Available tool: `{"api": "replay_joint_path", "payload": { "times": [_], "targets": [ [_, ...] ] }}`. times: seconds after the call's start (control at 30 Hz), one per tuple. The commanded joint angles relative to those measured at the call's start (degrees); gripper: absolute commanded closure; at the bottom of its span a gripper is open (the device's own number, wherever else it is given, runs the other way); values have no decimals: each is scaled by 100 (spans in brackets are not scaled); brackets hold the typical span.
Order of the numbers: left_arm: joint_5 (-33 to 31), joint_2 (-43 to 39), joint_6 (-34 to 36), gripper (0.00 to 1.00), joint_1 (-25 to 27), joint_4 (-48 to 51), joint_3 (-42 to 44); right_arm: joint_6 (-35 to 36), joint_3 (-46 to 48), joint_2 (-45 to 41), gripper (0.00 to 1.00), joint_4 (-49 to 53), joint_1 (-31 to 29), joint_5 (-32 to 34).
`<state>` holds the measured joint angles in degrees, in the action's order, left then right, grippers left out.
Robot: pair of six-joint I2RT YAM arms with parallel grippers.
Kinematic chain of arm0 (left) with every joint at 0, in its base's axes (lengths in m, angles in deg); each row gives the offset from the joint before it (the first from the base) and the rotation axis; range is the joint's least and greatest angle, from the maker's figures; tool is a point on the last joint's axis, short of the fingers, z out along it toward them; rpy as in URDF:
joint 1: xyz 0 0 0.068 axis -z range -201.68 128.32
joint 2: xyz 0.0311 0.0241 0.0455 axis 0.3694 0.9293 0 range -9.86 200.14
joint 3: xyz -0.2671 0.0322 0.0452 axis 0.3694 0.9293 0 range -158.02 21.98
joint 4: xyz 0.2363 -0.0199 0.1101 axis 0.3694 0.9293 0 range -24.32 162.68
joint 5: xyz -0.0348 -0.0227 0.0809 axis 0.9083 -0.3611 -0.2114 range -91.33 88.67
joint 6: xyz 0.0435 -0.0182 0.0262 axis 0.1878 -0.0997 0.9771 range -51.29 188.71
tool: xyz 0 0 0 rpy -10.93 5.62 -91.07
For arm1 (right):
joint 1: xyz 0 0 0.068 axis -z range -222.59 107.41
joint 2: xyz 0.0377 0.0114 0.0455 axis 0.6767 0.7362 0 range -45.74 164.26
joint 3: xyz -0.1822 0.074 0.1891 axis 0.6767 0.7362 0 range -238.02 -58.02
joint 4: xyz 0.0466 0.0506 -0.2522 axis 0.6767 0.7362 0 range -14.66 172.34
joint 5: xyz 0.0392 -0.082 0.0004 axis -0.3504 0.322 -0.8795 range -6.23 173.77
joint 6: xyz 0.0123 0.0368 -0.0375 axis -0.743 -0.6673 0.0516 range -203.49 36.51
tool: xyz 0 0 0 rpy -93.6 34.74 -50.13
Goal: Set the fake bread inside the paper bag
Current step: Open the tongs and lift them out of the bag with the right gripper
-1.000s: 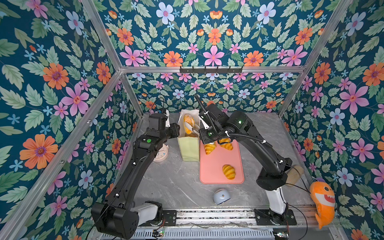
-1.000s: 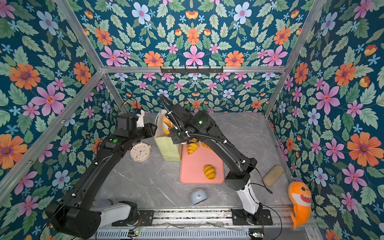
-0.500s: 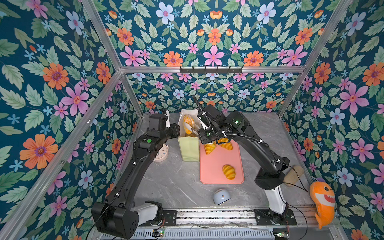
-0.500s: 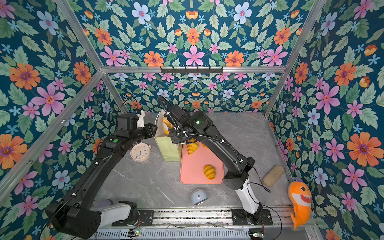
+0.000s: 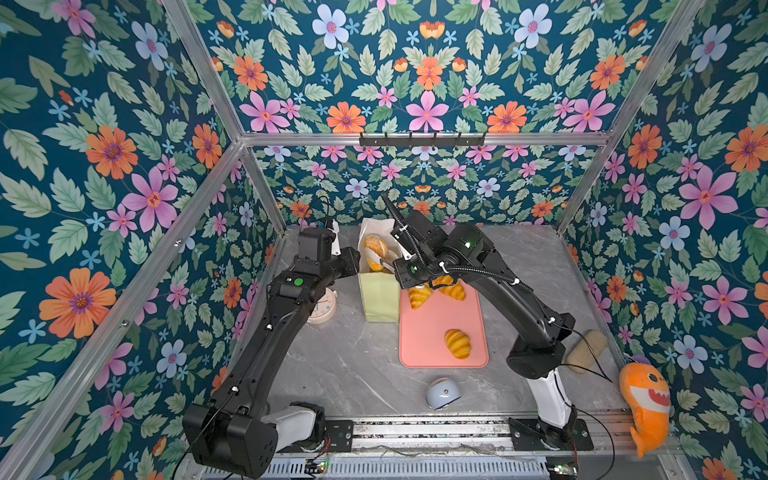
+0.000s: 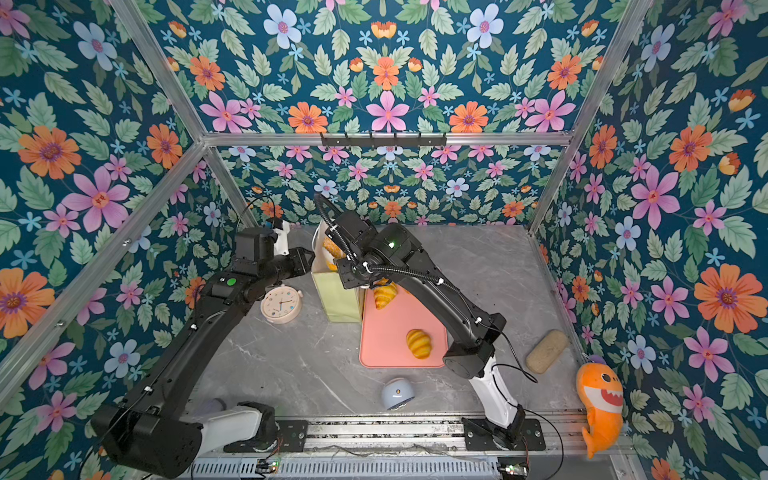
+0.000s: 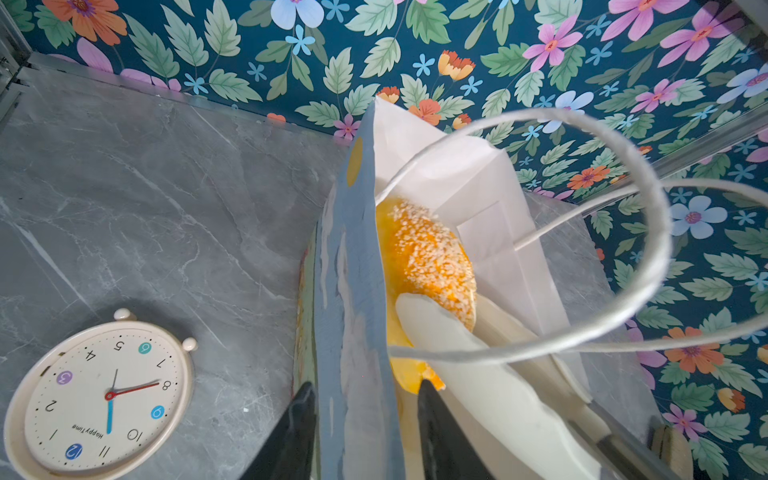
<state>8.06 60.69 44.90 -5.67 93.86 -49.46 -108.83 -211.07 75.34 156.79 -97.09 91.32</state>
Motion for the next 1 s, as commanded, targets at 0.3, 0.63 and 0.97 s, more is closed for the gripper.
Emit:
{"api": "replay_joint_path", "payload": {
  "times": [0.3, 0.63, 0.97],
  "targets": [
    [46, -32, -1, 58, -4, -105, -41, 29, -51, -21, 58, -55, -16, -79],
    [41, -21, 8, 58, -8, -85, -72, 97, -143, -276, 58, -156, -34, -266],
    [28, -41, 17, 58, -2, -59, -73, 173, -193, -640, 59, -102, -70, -298]
  ]
}}
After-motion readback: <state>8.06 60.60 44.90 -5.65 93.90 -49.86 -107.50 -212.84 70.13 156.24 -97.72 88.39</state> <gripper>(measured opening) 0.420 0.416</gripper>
